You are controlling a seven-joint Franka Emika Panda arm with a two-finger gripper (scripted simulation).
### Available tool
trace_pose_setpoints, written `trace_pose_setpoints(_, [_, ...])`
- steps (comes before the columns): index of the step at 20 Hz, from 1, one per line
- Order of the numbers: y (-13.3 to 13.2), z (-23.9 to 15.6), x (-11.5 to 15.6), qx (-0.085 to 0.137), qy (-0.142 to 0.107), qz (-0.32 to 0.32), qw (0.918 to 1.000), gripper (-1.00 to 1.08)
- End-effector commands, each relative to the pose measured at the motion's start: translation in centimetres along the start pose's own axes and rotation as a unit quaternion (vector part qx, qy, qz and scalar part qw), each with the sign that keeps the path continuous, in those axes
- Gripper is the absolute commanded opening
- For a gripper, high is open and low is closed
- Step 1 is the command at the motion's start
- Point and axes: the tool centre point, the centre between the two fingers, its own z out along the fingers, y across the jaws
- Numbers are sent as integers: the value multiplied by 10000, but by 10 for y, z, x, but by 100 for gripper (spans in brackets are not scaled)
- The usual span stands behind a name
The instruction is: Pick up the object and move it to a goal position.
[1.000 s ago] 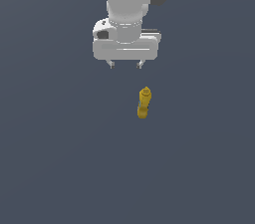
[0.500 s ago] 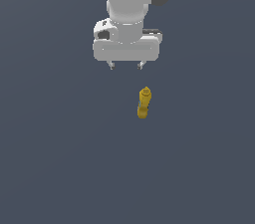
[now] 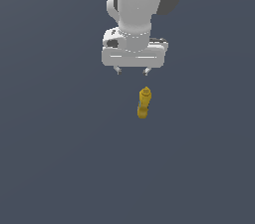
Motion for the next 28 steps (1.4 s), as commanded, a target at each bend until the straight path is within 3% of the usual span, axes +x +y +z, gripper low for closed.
trace_pose_setpoints(1, [-11, 11, -1, 7, 5, 108, 9999, 100])
trace_pose_setpoints(13, [-58, 63, -11, 53, 31, 629, 9980, 100])
trace_pose_setpoints(28, [-64, 87, -14, 59, 31, 685, 9976, 100])
